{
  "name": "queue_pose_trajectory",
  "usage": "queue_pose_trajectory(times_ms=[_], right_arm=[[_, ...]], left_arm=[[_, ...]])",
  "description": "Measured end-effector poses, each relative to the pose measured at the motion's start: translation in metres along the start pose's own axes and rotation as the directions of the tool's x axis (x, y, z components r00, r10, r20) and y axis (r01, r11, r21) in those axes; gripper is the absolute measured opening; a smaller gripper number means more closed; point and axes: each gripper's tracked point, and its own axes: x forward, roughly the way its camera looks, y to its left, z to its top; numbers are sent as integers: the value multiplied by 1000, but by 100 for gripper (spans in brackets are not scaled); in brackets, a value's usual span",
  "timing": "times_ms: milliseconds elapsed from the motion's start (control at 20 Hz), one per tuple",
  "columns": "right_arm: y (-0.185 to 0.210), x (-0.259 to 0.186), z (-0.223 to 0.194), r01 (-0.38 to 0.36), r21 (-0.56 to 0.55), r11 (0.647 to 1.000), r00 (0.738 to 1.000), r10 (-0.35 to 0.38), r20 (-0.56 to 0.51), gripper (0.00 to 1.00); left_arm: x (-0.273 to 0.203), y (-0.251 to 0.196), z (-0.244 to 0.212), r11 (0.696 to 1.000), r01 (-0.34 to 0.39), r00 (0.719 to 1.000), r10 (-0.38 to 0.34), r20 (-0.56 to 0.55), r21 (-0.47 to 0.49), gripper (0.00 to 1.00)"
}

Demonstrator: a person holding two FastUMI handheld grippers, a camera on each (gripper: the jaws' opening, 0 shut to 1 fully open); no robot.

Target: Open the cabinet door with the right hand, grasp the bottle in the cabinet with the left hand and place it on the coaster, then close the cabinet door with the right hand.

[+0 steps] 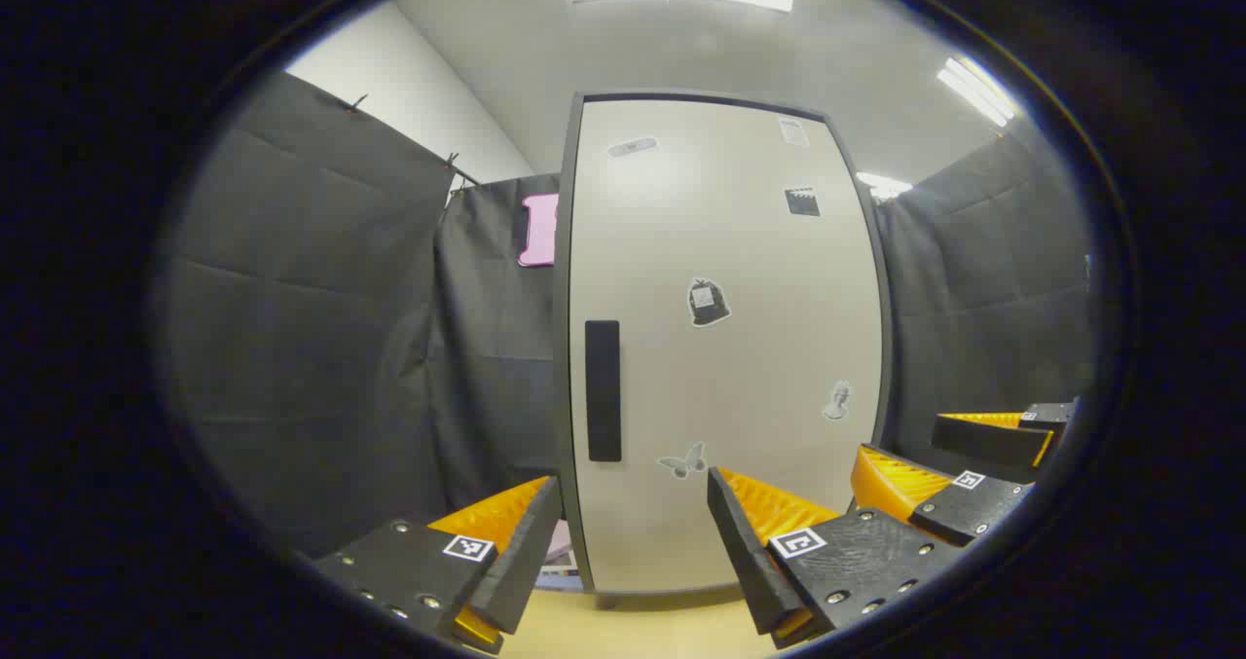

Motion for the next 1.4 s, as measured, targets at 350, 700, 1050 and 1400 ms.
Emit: queue_pose_trajectory(times_ms=[350, 700, 1050, 1400], right_arm=[[-1, -7, 8, -14, 1, 1000, 1000, 14, -7, 93], [-6, -14, 5, 9, -26, 1000, 1000, -9, -14, 93], [-7, -19, 8, 18, -20, 1000, 1000, -18, -8, 93], [-9, -20, 8, 20, -20, 1000, 1000, -20, -8, 93]], left_arm=[[-12, -3, 1, 1000, 8, 1000, -8, 0, 3, 87], [-19, -5, 4, 999, 26, 1000, -26, 0, 22, 87], [-20, -4, 5, 999, 31, 1000, -31, -6, 19, 87], [-19, -5, 0, 999, 38, 999, -38, -20, 4, 87]])
